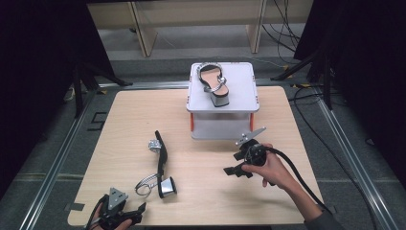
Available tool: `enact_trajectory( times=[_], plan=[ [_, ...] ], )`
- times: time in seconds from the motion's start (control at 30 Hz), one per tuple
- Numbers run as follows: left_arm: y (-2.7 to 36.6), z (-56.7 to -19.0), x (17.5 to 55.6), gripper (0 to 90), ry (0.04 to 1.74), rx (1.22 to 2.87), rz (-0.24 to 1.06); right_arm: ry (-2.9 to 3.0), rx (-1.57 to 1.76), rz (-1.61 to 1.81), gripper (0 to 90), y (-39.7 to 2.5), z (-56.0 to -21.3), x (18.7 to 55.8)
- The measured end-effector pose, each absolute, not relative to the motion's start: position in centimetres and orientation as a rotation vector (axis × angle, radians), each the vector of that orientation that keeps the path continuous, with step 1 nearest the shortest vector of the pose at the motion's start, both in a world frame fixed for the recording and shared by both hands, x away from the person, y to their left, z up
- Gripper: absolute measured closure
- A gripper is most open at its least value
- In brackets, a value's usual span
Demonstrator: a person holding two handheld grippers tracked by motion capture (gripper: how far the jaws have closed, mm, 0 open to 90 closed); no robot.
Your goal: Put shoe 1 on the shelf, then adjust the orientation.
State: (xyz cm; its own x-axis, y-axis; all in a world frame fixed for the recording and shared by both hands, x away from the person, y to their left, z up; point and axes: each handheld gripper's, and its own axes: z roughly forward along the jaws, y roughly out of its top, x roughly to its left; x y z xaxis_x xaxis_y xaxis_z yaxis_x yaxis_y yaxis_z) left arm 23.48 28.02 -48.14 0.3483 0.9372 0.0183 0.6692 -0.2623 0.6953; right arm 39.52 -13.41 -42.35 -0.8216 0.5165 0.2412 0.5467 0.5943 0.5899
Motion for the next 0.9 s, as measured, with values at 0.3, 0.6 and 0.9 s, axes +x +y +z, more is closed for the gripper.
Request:
enact_trajectory(
  times=[0.3,0.6,0.9],
  plan=[
    [27.4,-47.8,24.6,34.6,1.315,2.035,0.626,-2.790,-0.885,-0.979,23.4,-12.9,-43.6,38.4],
    [26.9,-47.0,25.4,67.0,1.233,2.030,0.656,-2.822,-0.862,-1.000,23.7,-13.9,-43.9,38.2],
    [24.3,-44.7,26.0,75.5,1.065,1.978,0.697,-2.781,-0.905,-1.013,24.0,-14.6,-43.7,38.0]
  ],
)
